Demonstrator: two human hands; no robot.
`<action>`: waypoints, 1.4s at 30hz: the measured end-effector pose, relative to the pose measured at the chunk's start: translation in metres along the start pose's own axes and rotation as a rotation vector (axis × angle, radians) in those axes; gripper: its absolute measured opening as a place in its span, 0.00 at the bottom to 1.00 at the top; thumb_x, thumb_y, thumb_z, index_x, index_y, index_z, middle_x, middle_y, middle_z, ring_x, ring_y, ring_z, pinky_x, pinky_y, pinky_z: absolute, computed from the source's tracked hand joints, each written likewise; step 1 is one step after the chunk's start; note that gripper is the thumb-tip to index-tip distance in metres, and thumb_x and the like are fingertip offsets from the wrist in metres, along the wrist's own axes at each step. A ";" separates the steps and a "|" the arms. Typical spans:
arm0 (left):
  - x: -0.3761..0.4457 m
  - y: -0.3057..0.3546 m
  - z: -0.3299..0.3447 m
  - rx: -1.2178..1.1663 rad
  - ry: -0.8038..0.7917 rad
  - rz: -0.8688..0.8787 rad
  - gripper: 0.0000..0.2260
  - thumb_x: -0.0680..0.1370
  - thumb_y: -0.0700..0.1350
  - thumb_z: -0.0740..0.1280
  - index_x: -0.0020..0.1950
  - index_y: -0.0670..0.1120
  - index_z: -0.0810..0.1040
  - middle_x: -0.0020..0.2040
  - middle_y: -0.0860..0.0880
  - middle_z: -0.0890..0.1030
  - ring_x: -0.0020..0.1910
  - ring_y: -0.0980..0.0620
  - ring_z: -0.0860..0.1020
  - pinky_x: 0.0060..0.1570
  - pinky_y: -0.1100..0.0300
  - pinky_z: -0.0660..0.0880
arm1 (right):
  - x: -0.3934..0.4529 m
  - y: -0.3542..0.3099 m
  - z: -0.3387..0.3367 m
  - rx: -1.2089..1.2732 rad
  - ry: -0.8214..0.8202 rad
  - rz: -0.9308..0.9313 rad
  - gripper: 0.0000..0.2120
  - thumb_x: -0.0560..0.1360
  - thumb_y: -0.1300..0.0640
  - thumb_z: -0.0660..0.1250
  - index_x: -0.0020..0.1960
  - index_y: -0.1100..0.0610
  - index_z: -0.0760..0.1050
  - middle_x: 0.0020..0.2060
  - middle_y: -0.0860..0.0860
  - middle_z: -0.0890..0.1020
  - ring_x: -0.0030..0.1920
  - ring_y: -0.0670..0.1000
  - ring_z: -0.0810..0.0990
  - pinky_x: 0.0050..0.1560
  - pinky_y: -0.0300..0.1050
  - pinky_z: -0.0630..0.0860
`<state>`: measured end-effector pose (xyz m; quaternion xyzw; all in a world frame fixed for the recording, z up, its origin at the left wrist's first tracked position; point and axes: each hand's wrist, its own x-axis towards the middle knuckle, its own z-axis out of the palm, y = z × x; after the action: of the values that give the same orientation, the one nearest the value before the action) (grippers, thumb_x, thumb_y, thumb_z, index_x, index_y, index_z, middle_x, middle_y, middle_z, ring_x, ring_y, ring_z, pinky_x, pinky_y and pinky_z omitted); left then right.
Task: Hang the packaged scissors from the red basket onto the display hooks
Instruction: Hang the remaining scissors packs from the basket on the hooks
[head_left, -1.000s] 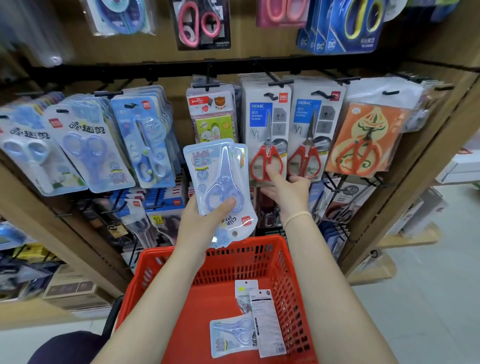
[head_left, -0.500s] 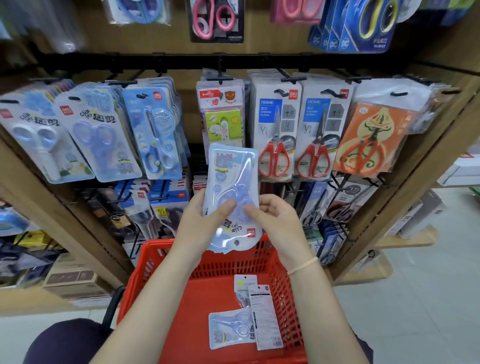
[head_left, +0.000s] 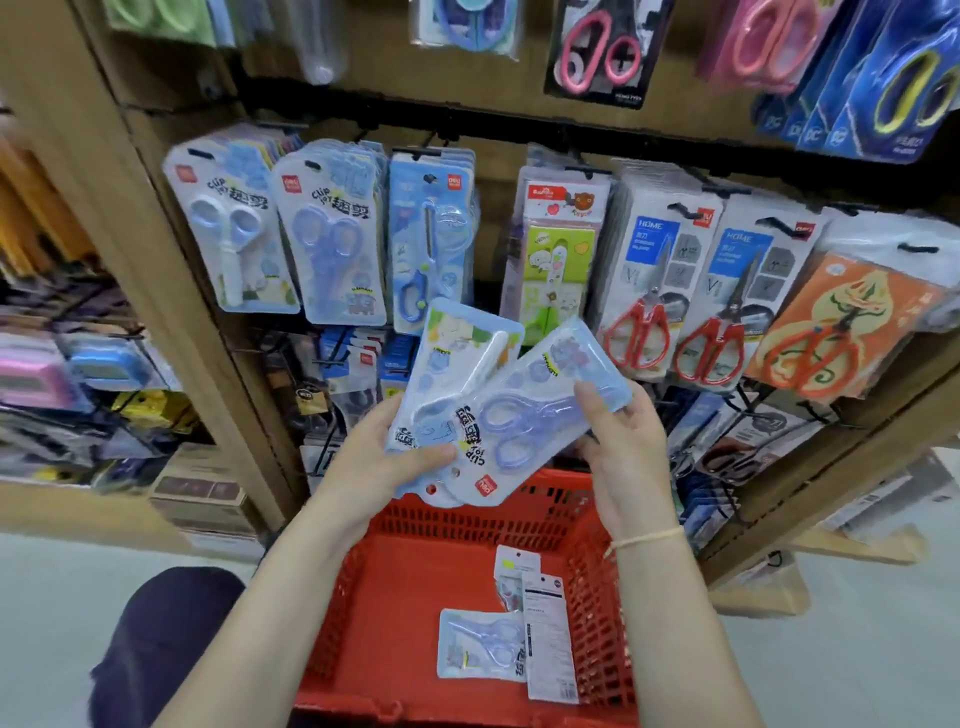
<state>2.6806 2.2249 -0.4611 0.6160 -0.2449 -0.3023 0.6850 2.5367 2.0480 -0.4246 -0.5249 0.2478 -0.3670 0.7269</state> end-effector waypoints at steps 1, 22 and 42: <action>-0.003 -0.001 -0.006 -0.036 0.039 -0.007 0.24 0.68 0.42 0.80 0.63 0.48 0.80 0.56 0.45 0.86 0.55 0.42 0.85 0.54 0.47 0.81 | 0.000 0.001 0.003 -0.027 -0.002 -0.006 0.11 0.74 0.54 0.72 0.54 0.54 0.78 0.45 0.50 0.85 0.43 0.50 0.82 0.40 0.46 0.76; -0.032 0.003 -0.105 -0.101 0.363 0.032 0.11 0.74 0.40 0.76 0.56 0.49 0.84 0.51 0.48 0.88 0.52 0.46 0.86 0.54 0.47 0.81 | 0.003 0.048 0.091 -0.608 -0.507 0.164 0.03 0.76 0.59 0.73 0.44 0.57 0.82 0.36 0.48 0.84 0.36 0.45 0.81 0.38 0.38 0.74; -0.043 -0.004 -0.160 -0.367 0.797 0.157 0.12 0.82 0.41 0.68 0.65 0.49 0.80 0.55 0.49 0.86 0.54 0.49 0.85 0.48 0.54 0.81 | 0.032 0.052 0.264 -0.304 -0.485 -0.015 0.05 0.85 0.61 0.59 0.56 0.55 0.73 0.51 0.54 0.81 0.47 0.51 0.84 0.37 0.47 0.84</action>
<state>2.7632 2.3668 -0.4828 0.5324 0.0498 -0.0268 0.8446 2.7670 2.1850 -0.3867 -0.7021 0.1148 -0.1948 0.6752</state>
